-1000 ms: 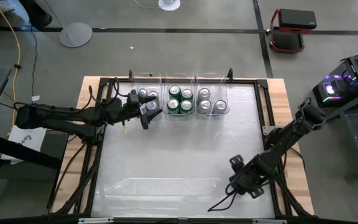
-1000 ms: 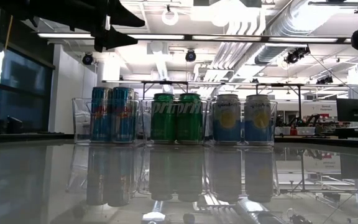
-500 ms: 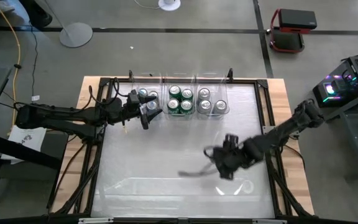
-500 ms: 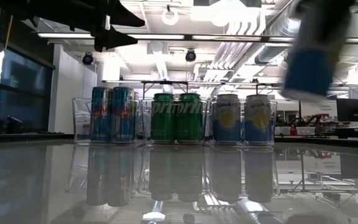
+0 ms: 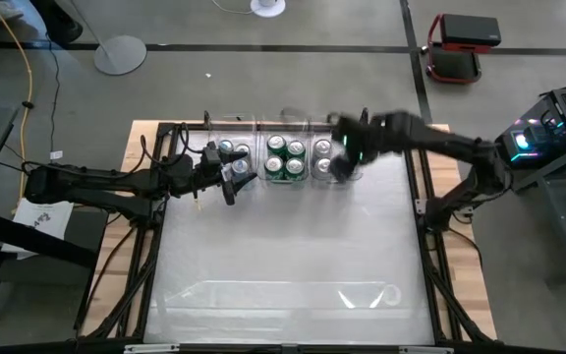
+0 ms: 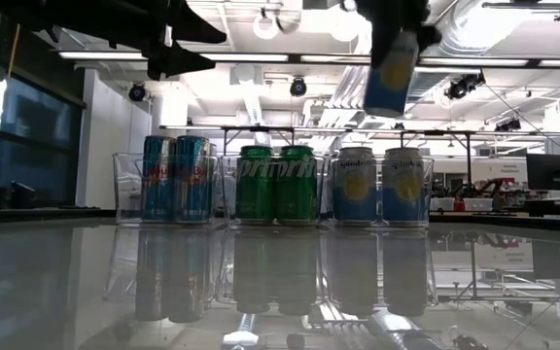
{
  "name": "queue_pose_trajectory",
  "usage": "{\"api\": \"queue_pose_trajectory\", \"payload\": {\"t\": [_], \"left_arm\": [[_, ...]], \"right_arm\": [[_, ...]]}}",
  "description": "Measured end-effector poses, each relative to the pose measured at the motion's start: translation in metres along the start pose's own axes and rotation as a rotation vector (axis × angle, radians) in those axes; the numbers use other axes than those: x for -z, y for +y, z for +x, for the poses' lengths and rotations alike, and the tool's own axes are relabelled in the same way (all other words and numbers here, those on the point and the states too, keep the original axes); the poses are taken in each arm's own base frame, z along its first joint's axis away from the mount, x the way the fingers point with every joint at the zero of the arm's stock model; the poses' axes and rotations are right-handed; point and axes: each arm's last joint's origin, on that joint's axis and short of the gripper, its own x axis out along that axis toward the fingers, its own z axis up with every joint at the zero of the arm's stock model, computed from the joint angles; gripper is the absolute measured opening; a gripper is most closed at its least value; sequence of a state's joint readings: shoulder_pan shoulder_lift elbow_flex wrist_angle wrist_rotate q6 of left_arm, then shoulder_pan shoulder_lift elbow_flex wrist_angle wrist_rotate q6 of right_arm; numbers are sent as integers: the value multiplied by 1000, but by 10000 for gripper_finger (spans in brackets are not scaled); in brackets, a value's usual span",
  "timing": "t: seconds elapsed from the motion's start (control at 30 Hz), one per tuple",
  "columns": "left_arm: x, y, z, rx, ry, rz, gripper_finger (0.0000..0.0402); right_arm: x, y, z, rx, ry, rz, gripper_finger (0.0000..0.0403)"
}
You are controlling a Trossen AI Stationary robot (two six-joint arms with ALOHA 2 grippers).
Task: Sort soda cans
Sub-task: Put the blue-white soda can into the right transparent bin
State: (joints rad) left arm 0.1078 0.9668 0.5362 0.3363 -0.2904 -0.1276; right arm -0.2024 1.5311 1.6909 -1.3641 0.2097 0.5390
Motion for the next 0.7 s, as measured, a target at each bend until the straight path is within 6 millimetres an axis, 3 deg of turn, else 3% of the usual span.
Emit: {"api": "queue_pose_trajectory", "payload": {"t": [0.17,0.3,0.5,0.7], "left_arm": [[0,0,0,0,0,35,333],[0,0,0,0,1,46,333],[0,0,0,0,2,46,333],[0,0,0,0,2,44,333]], "right_arm": [[-29,-65,23,5,37,144,281],[-45,-100,47,-3,58,209,281],[-63,-117,89,-33,127,207,281],[-65,-122,133,-9,277,139,281]]}}
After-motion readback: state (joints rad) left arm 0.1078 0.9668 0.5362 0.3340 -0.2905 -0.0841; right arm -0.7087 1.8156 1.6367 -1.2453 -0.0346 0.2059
